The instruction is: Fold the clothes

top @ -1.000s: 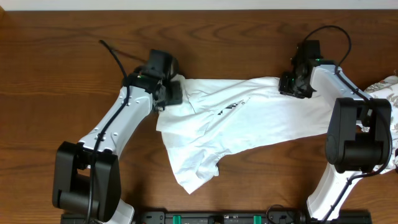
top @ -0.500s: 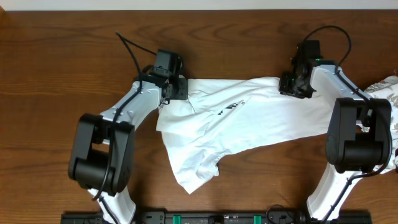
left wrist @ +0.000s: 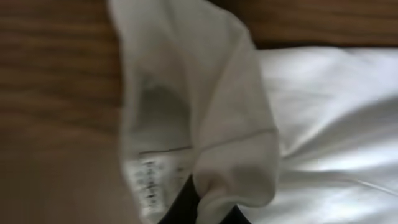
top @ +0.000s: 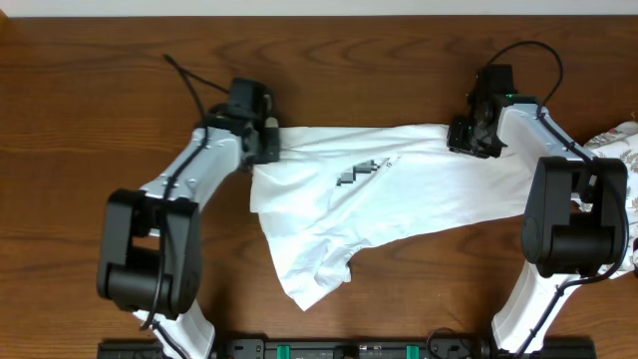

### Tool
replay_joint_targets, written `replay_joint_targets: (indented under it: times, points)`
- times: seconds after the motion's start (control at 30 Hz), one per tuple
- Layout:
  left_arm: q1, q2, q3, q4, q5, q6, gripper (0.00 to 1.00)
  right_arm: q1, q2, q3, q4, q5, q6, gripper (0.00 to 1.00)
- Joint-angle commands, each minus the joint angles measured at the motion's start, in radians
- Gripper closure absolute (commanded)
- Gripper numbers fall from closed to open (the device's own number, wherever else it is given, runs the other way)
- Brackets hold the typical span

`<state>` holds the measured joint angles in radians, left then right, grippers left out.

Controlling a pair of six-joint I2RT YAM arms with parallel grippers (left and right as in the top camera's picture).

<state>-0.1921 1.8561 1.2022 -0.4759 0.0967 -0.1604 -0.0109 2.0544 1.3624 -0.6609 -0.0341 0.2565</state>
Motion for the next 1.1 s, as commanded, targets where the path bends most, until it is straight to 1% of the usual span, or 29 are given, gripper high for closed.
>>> replay_joint_targets:
  times: [0.0, 0.1, 0.2, 0.23, 0.27, 0.4, 0.6, 0.7, 0.77, 0.83, 0.93, 1.07]
  points:
    - [0.049, -0.027, 0.013, -0.019, -0.055, -0.032, 0.94, -0.021, 0.079, -0.05, -0.031, 0.068, 0.02, 0.68]
    - [0.062, -0.027, 0.012, -0.02, -0.053, -0.032, 0.91, -0.021, 0.079, -0.05, -0.031, 0.068, 0.02, 0.68]
    - [0.062, -0.027, 0.012, -0.021, -0.053, -0.032, 0.83, -0.021, 0.079, -0.05, -0.032, 0.073, 0.019, 0.68]
    - [0.062, -0.027, 0.012, -0.022, -0.054, -0.032, 0.83, -0.021, 0.079, -0.05, -0.033, 0.081, 0.02, 0.68]
    - [0.063, -0.027, 0.012, -0.022, -0.054, -0.032, 0.77, -0.021, 0.079, -0.05, -0.034, 0.092, 0.02, 0.68]
    - [0.078, -0.027, 0.012, -0.025, -0.057, -0.032, 0.75, -0.021, 0.079, -0.05, -0.037, 0.116, 0.02, 0.68]
    - [0.121, -0.027, 0.012, -0.062, -0.057, -0.039, 0.75, -0.022, 0.079, -0.05, -0.039, 0.116, 0.02, 0.67]
    - [0.146, -0.027, 0.012, -0.08, -0.057, -0.063, 0.76, -0.022, 0.079, -0.05, -0.039, 0.116, 0.02, 0.67]
    - [0.159, -0.031, 0.012, -0.089, -0.032, -0.095, 0.76, -0.021, 0.079, -0.05, -0.039, 0.116, 0.019, 0.66]
    - [0.163, -0.044, 0.012, -0.088, 0.026, -0.096, 0.75, -0.021, 0.079, -0.05, -0.038, 0.108, 0.008, 0.6]
    - [0.162, -0.082, 0.014, -0.084, 0.051, -0.096, 0.76, -0.021, 0.079, -0.05, -0.035, 0.105, -0.003, 0.52]
    - [0.153, -0.16, 0.014, -0.061, 0.133, -0.096, 0.72, -0.021, 0.077, -0.047, -0.031, 0.062, -0.076, 0.49]
